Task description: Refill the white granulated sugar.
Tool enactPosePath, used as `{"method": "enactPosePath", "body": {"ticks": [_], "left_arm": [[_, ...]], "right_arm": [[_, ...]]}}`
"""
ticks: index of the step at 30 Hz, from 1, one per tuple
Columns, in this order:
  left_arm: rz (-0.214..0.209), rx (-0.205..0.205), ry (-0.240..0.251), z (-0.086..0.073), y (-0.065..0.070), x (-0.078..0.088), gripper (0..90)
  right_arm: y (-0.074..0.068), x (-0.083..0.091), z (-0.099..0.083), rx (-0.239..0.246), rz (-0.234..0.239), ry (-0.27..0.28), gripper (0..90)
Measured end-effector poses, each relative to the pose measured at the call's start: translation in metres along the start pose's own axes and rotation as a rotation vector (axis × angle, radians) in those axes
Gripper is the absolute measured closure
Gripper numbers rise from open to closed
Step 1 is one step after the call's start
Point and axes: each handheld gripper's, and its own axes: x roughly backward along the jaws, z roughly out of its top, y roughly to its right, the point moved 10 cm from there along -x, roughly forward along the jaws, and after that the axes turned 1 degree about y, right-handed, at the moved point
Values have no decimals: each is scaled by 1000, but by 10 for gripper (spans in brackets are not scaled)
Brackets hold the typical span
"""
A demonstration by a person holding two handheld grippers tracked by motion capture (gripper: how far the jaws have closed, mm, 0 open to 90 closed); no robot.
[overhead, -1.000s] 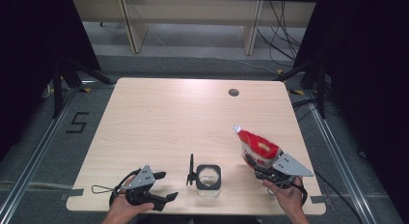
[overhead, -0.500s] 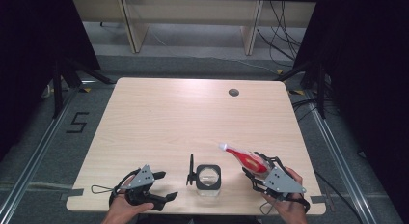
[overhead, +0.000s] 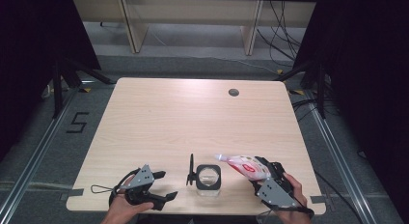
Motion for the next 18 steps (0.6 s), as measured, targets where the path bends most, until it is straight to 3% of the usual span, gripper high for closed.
{"method": "enactPosePath", "body": {"ticks": [7,8,11,12,13,14,16,17,18], "left_arm": [[-4,1,-1,0,0,0,168],[-3,5,2,0,0,0,168],[-3,4,-1,0,0,0,168],[-3,5,0,0,0,0,168],[-3,6,1,0,0,0,168],[-3,7,2,0,0,0,168],[-2,5,0,0,0,1,168],[0,1,0,0,-1,1,168],[-2,4,4,0,0,0,168]], "right_arm": [[-4,2,2,103,-10,-28,405],[-3,2,3,152,-12,-29,405],[-4,3,3,176,-16,-41,405],[-5,4,2,146,-21,-50,406],[-5,5,2,155,-25,-56,405],[-3,5,4,195,-26,-51,406],[-3,7,3,196,-42,-67,406],[-1,6,4,242,-52,-60,406],[-3,8,4,230,-55,-73,406]]}}
